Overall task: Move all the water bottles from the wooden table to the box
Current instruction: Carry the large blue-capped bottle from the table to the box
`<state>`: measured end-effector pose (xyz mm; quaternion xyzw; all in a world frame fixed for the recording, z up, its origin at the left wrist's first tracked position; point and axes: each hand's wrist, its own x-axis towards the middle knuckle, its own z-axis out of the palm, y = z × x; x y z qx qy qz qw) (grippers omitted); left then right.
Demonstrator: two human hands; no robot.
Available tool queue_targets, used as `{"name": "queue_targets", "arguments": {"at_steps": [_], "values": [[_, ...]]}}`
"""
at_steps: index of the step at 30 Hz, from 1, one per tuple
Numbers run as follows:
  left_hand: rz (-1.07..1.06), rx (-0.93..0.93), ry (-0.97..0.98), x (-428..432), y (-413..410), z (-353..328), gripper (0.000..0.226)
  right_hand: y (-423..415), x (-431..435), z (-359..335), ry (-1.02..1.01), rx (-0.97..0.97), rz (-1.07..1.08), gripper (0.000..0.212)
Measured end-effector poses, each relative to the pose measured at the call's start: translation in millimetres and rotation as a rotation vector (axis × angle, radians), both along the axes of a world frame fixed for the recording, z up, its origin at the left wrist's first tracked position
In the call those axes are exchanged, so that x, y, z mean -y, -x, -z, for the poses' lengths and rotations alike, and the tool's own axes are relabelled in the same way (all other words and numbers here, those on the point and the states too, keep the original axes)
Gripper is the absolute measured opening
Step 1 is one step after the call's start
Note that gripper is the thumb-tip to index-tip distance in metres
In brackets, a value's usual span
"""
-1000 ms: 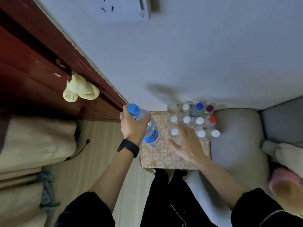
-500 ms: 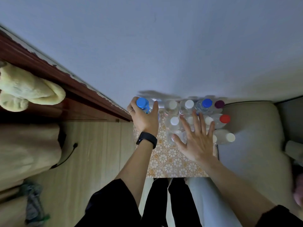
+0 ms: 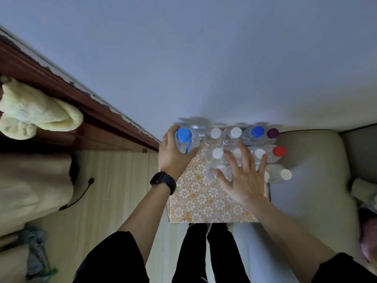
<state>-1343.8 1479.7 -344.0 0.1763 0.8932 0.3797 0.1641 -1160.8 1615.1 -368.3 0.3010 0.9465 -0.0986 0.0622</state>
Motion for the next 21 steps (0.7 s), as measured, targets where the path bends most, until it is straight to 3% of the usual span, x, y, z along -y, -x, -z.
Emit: {"name": "queue_targets", "arguments": {"at_steps": [5, 8, 13, 18, 21], "values": [[-0.331, 0.063, -0.079, -24.9, -17.7, 8.2, 0.071, -2.2, 0.0, 5.8, -0.037, -0.013, 0.003, 0.068], [-0.387, 0.052, -0.119, -39.8, -24.7, 11.0, 0.071, -2.1, 0.0, 8.0, -0.044, -0.032, -0.001, 0.067], [-0.353, 0.058, -0.093, -38.2, -27.4, 9.9, 0.081, -1.5, 1.0, 6.2, -0.039, -0.004, 0.005, 0.067], [-0.258, 0.137, -0.093, -21.7, -30.0, -4.4, 0.108, 0.8, 0.7, -2.0, -0.005, 0.055, 0.01, 0.069], [-0.176, 0.195, -0.031, -4.4, -40.0, -16.1, 0.106, 2.4, -0.7, -11.2, 0.056, 0.14, 0.02, 0.074]]}}
